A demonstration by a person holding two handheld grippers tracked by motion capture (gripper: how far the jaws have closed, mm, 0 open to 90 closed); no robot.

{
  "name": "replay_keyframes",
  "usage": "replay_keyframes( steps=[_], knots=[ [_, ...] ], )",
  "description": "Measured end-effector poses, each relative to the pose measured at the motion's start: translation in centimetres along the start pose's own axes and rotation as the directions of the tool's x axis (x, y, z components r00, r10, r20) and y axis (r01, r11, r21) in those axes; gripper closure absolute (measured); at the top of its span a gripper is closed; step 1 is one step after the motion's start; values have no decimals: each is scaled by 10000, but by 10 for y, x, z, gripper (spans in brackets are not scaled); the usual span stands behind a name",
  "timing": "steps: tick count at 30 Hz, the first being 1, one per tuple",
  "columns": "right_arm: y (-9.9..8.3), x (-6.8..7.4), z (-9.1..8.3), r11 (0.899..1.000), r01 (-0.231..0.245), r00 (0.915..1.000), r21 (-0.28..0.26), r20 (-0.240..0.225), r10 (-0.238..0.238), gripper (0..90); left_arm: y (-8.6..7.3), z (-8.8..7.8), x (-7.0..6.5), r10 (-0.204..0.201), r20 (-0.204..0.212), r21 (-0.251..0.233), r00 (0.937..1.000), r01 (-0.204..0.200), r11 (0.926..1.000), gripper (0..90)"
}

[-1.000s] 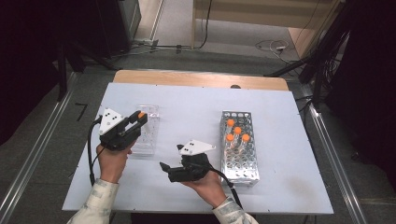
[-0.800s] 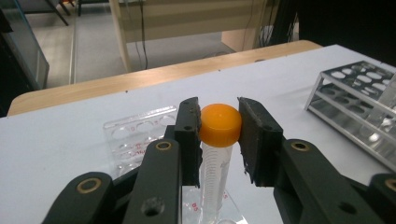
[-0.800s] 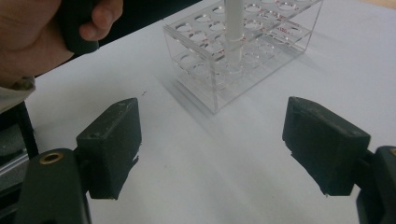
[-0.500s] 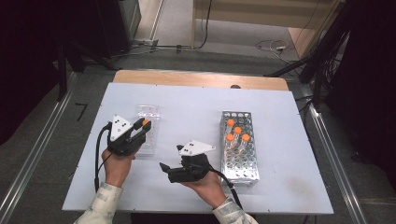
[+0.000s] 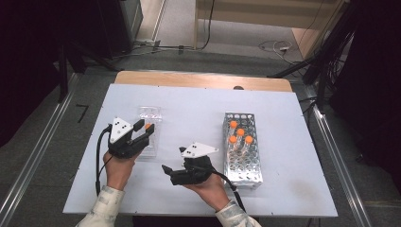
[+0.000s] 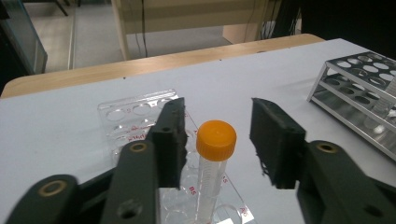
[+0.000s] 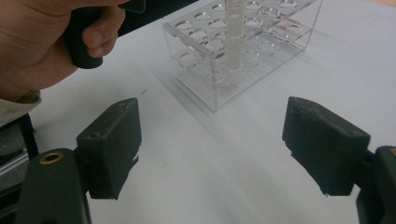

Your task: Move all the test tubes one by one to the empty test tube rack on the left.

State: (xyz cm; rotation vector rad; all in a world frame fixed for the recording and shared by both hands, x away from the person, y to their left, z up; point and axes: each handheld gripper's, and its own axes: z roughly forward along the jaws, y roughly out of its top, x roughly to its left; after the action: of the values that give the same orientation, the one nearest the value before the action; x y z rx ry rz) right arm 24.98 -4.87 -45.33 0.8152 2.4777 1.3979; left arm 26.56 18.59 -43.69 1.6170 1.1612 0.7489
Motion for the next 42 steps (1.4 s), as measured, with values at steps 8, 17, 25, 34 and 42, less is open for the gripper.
replay_keyframes(
  steps=[8,17,25,34,42],
  knots=[
    [-1,-1,-2,10000,-48,10000,-32,16,48,182,1,-10,0,-525,-263,-159,9983,521,9985,278],
    [-1,-1,-16,9996,-105,9999,-276,94,108,189,-2,-22,7,-960,-496,-164,9941,953,9953,180],
    [-1,-7,-42,9986,-155,9992,-514,363,174,196,-7,-29,22,-1262,-1075,-197,9862,1248,9920,156],
    [-9,-17,-77,9978,-210,9955,-624,907,266,196,-9,-34,28,-1399,-1222,-315,9826,1370,9901,157],
    [-20,-30,-103,9969,-301,9898,-729,1371,399,196,-9,-35,29,-1436,-1200,-320,9823,1407,9895,157]
  ],
)
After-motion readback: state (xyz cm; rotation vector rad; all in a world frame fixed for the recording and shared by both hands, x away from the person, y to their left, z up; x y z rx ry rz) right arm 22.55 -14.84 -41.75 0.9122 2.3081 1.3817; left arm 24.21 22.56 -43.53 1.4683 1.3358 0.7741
